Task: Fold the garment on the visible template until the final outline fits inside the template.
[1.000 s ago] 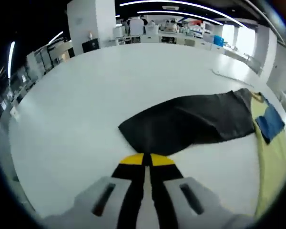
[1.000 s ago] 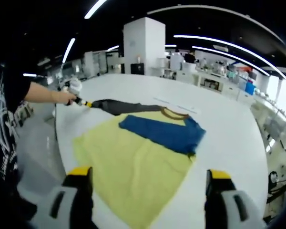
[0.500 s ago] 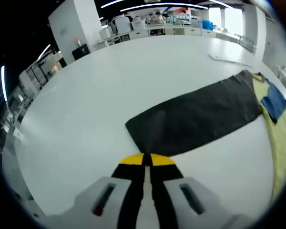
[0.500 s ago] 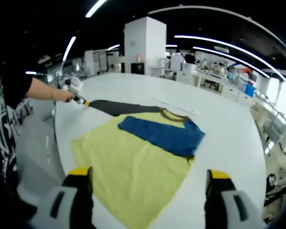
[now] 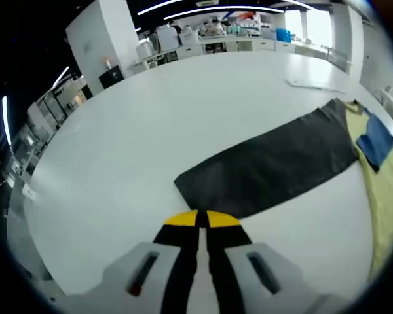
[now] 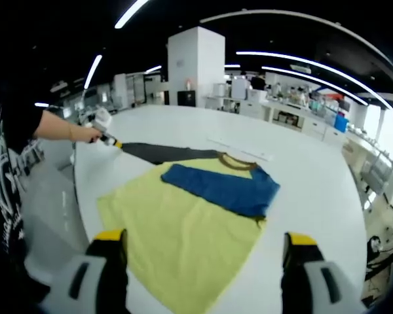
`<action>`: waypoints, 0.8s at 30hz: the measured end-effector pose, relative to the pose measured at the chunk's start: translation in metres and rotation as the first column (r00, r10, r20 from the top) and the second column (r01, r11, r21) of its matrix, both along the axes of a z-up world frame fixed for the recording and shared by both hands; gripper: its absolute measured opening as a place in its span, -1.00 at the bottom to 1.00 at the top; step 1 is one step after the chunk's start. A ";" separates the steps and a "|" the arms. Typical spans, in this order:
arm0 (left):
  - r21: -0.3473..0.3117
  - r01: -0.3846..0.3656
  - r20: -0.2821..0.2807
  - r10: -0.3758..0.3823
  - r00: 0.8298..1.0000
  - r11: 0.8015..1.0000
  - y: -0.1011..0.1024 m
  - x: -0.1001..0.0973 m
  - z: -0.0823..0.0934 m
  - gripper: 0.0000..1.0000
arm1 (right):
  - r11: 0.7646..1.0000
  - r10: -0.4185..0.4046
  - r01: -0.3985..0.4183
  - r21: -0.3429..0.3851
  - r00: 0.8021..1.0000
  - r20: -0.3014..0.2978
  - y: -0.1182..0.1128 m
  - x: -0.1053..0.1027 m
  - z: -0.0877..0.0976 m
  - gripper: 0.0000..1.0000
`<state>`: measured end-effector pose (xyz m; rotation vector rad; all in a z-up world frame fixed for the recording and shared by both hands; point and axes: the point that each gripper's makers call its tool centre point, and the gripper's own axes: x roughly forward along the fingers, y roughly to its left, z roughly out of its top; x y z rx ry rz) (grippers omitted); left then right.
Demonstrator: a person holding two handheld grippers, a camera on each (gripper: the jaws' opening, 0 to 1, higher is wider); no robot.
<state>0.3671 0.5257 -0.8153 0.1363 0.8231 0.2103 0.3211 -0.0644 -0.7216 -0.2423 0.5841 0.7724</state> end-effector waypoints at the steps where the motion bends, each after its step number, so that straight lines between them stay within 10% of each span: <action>1: 0.000 0.004 0.012 -0.004 1.000 1.000 -0.006 0.002 0.006 -1.00 | 1.000 0.000 0.000 0.004 1.000 -0.001 0.000 0.000 0.000 1.00; 24: -0.010 0.206 0.129 -0.203 0.971 0.979 -0.095 0.054 0.058 -1.00 | 1.000 0.028 -0.028 0.001 1.000 -0.004 0.004 -0.010 0.000 1.00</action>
